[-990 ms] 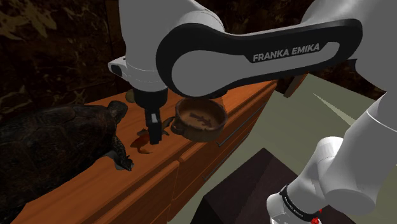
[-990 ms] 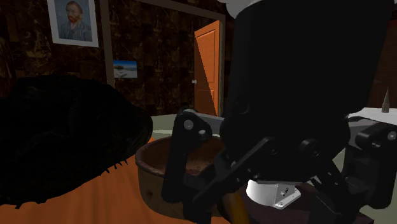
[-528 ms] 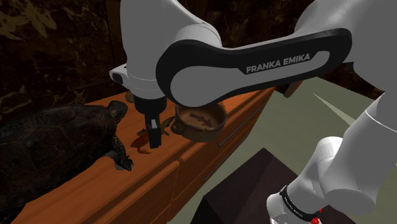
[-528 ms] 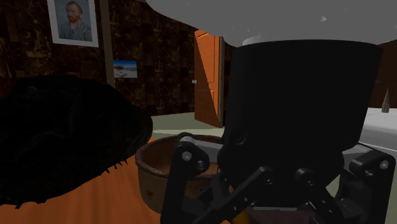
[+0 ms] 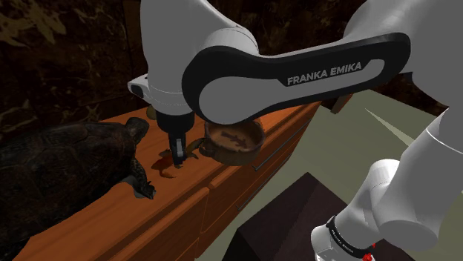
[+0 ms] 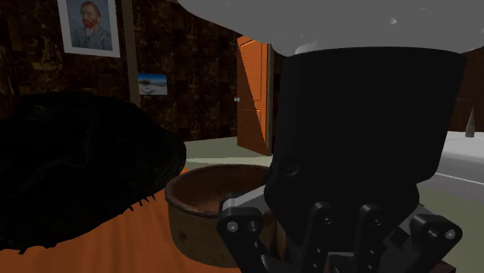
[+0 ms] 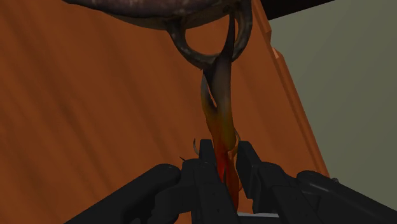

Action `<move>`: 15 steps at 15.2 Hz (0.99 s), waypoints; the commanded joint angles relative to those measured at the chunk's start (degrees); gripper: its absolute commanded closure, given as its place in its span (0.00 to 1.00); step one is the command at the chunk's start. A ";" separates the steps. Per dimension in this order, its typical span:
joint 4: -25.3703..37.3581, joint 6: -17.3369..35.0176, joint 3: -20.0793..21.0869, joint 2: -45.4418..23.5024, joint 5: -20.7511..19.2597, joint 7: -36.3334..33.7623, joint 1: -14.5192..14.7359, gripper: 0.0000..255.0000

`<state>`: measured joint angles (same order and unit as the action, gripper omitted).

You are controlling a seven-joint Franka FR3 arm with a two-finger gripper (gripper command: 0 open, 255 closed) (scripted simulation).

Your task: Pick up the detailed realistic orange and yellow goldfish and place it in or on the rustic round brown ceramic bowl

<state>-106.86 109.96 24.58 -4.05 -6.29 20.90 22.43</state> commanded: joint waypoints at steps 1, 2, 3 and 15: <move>-0.04 0.00 0.02 -0.03 0.01 0.00 0.01 1.00; -0.05 0.02 0.02 -0.04 0.01 -0.01 0.02 1.00; -0.04 0.00 0.01 -0.03 0.01 0.00 0.01 1.00; 6.69 -7.46 0.08 0.83 0.61 0.82 0.03 1.00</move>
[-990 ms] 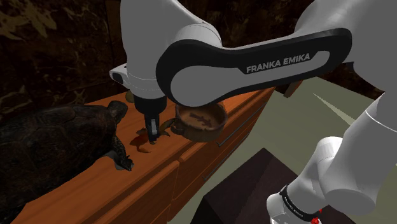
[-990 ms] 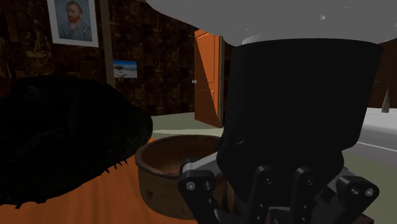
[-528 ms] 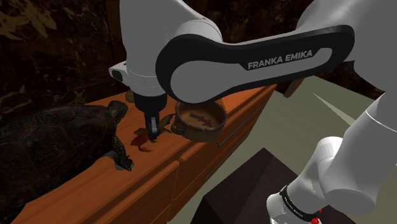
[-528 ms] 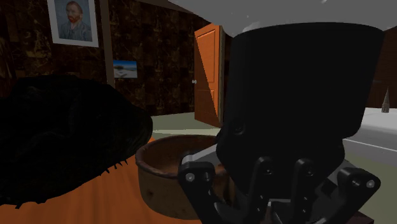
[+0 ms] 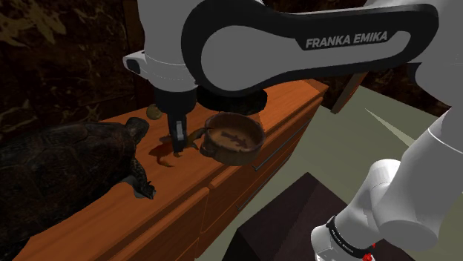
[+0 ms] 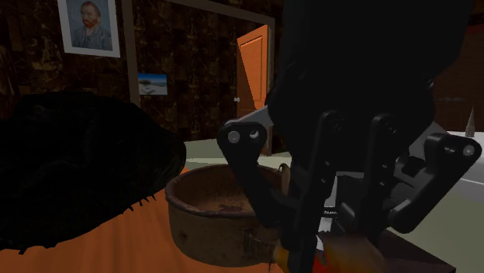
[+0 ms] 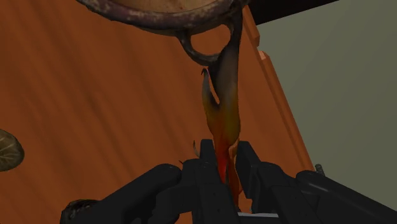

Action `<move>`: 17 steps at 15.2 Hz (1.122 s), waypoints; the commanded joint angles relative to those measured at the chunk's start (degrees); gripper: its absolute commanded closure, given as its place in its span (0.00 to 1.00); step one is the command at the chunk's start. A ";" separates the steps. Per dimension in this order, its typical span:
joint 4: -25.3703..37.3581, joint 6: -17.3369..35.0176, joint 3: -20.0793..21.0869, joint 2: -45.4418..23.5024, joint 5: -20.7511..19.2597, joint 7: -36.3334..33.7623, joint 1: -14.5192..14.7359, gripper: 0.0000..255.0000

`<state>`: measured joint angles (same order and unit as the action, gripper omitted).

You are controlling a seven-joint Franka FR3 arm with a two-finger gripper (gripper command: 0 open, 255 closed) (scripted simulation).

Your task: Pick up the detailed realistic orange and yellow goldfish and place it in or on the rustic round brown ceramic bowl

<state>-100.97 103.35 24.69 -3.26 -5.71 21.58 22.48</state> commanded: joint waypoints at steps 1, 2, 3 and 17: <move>1.55 -1.62 -0.01 0.05 0.06 0.20 -0.02 1.00; 2.33 -2.39 0.00 0.05 0.07 0.25 -0.01 1.00; 3.12 -3.16 0.01 0.03 0.08 0.30 0.01 1.00; 16.20 -14.53 0.37 -1.88 -0.65 0.51 0.61 1.00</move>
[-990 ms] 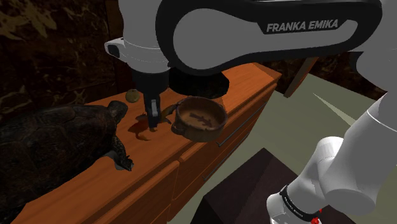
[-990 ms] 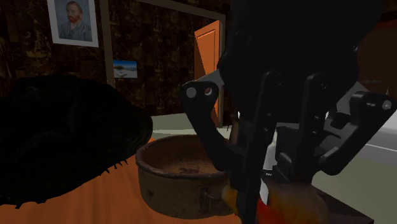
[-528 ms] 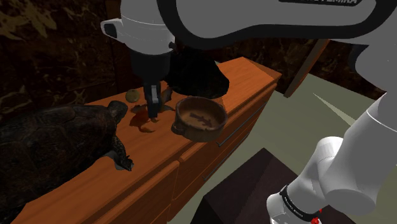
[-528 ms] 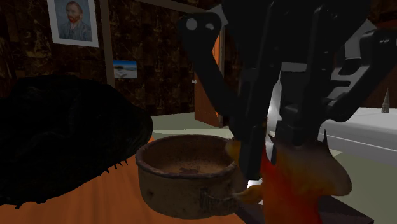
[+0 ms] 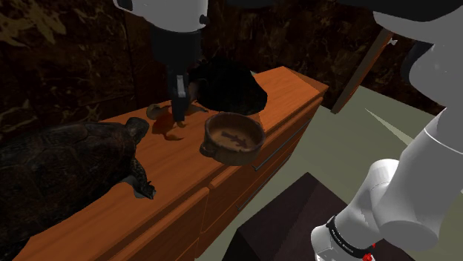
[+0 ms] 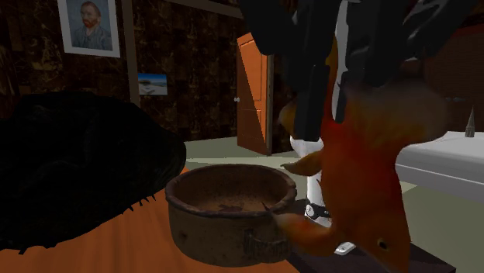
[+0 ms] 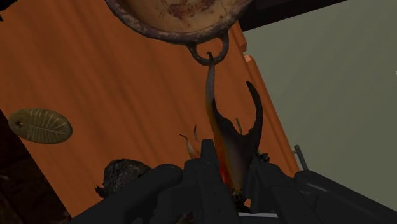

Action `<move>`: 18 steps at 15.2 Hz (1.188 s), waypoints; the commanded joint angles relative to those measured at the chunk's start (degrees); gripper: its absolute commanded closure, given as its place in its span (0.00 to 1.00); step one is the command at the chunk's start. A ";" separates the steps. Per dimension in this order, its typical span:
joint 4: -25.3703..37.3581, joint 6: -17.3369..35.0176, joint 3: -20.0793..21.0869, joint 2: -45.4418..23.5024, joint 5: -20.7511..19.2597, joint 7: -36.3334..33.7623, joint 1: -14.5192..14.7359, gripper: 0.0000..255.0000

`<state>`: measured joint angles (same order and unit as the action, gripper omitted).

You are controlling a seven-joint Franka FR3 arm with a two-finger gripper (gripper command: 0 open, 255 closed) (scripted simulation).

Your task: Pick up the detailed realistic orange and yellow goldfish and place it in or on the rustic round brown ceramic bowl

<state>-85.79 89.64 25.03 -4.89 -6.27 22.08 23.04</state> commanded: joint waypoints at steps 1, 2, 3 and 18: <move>2.14 -1.69 0.07 -0.52 -0.22 -0.01 0.14 1.00; 2.59 -2.04 0.09 -0.64 -0.27 -0.02 0.18 1.00; 0.00 -1.36 -0.52 1.60 0.70 1.41 -0.81 1.00; -24.80 4.22 -10.79 22.91 6.47 18.73 -7.37 1.00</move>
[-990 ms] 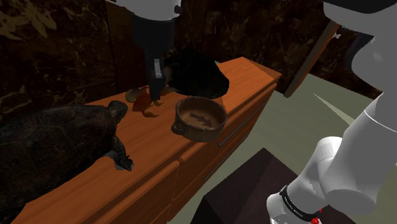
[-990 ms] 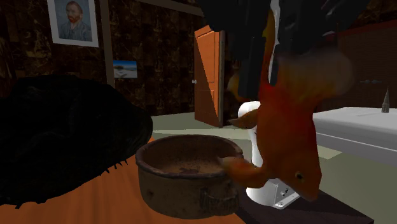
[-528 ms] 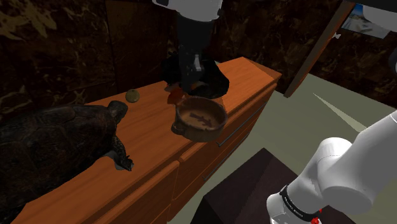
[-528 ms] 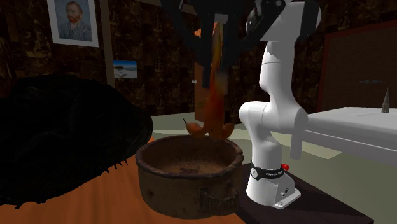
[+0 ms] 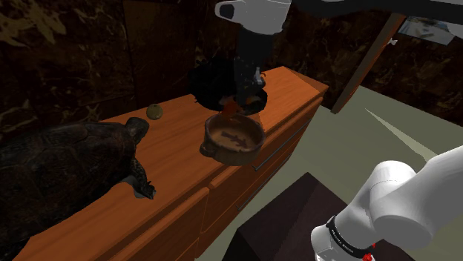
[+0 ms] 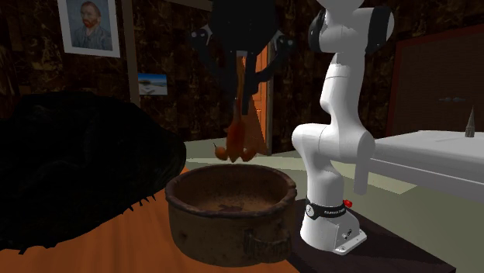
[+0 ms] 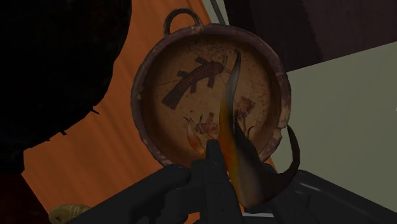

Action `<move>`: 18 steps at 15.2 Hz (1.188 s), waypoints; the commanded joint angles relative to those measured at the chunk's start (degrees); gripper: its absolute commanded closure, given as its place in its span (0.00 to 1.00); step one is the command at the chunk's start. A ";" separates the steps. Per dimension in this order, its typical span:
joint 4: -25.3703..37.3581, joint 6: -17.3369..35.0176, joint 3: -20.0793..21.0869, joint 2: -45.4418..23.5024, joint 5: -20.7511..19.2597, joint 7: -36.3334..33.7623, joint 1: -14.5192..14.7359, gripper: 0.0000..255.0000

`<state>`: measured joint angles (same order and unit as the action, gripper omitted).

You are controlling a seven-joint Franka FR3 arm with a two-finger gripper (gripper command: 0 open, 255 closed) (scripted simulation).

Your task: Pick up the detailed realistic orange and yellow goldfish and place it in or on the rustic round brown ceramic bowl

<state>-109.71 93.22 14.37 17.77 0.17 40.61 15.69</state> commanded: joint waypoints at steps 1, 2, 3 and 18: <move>-1.79 1.41 -0.12 0.40 0.07 0.19 -0.01 1.00; -2.69 2.18 -0.11 0.52 0.10 0.17 0.02 1.00; -3.57 2.95 -0.09 0.64 0.13 0.15 0.04 1.00; -10.04 8.95 0.08 1.11 0.30 -0.08 0.20 1.00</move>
<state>-119.74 102.16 14.45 18.88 0.48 40.53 15.89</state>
